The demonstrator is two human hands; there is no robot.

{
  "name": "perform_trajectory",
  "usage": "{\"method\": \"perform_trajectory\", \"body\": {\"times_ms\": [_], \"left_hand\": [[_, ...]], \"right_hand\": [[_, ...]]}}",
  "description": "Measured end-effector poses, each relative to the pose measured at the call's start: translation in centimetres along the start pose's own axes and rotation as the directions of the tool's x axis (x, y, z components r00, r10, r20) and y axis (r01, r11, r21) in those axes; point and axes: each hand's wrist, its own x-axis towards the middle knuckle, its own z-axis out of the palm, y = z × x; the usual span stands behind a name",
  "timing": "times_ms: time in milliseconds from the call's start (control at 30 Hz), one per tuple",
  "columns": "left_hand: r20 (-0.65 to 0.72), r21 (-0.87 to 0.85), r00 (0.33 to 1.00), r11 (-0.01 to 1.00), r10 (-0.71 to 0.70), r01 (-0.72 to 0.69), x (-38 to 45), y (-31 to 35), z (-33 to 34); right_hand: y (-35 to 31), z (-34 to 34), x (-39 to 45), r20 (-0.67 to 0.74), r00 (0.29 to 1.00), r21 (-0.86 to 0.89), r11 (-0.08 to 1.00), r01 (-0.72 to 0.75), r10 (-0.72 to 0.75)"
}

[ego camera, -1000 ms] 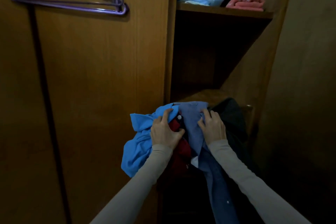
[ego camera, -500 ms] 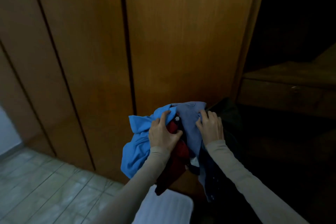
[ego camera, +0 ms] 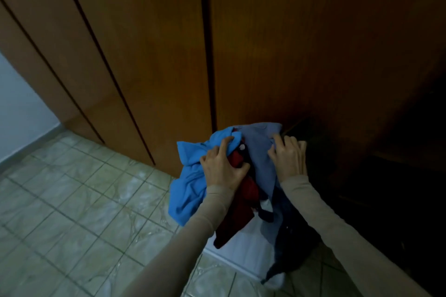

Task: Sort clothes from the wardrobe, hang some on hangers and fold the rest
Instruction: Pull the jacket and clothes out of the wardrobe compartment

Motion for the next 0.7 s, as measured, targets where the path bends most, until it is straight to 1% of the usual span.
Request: {"method": "perform_trajectory", "body": {"times_ms": [100, 200, 267, 367, 433, 467, 500, 533, 567, 600, 633, 667, 700], "left_hand": [[0.022, 0.011, 1.0, 1.0, -0.005, 0.005, 0.3, -4.2, 4.9], [0.02, 0.004, 1.0, 1.0, 0.007, -0.007, -0.2, -8.6, 10.4], [0.008, -0.003, 1.0, 1.0, 0.015, -0.015, -1.1, -12.3, 14.7], [0.043, -0.01, 0.999, 1.0, -0.006, 0.006, -3.7, -18.4, 21.8], [0.132, 0.033, 0.99, 0.998, -0.052, 0.048, -6.0, -22.0, 26.3], [0.227, 0.1, 0.97, 0.993, -0.086, 0.065, -7.2, -23.7, 28.4], [0.345, 0.205, 0.928, 0.976, -0.143, 0.074, -8.7, -25.4, 30.6], [0.45, 0.321, 0.869, 0.945, -0.207, 0.059, -10.2, -26.9, 32.6], [0.474, 0.404, 0.848, 0.914, -0.238, 0.031, -11.8, -28.4, 34.5], [0.462, 0.467, 0.86, 0.884, -0.219, -0.025, -13.0, -29.5, 36.1], [0.455, 0.518, 0.863, 0.853, -0.22, -0.055, -13.9, -30.2, 37.3], [0.455, 0.569, 0.862, 0.817, -0.224, -0.088, -14.5, -31.0, 38.3], [0.459, 0.575, 0.862, 0.812, -0.217, -0.102, -14.6, -32.0, 39.6]], "right_hand": [[0.2, 5.2, -2.9, 0.081, 0.997, 0.044, 0.999, -0.011, 0.008], [0.6, 10.6, -6.8, 0.084, 0.996, 0.051, 0.999, 0.009, -0.013], [1.0, 14.9, -10.6, 0.111, 0.994, 0.047, 0.999, 0.018, -0.023], [1.7, 21.6, -17.4, 0.228, 0.974, 0.042, 0.999, 0.011, -0.021], [2.4, 26.2, -22.6, 0.351, 0.936, 0.053, 0.999, 0.005, -0.023], [2.6, 28.3, -25.2, 0.439, 0.898, 0.069, 0.998, -0.002, -0.028], [2.6, 30.0, -27.6, 0.529, 0.848, 0.072, 0.997, 0.001, -0.039], [2.5, 31.4, -30.1, 0.621, 0.782, 0.066, 0.998, 0.016, -0.054], [2.1, 32.3, -32.3, 0.734, 0.676, 0.069, 0.998, 0.007, -0.055], [1.8, 33.0, -34.1, 0.813, 0.581, 0.064, 0.998, -0.016, -0.043], [1.6, 33.4, -35.4, 0.864, 0.503, 0.066, 0.997, -0.04, -0.037], [1.4, 33.6, -35.9, 0.883, 0.469, 0.073, 0.995, -0.075, -0.029], [1.2, 33.6, -35.9, 0.885, 0.465, 0.072, 0.993, -0.096, -0.019]]}}
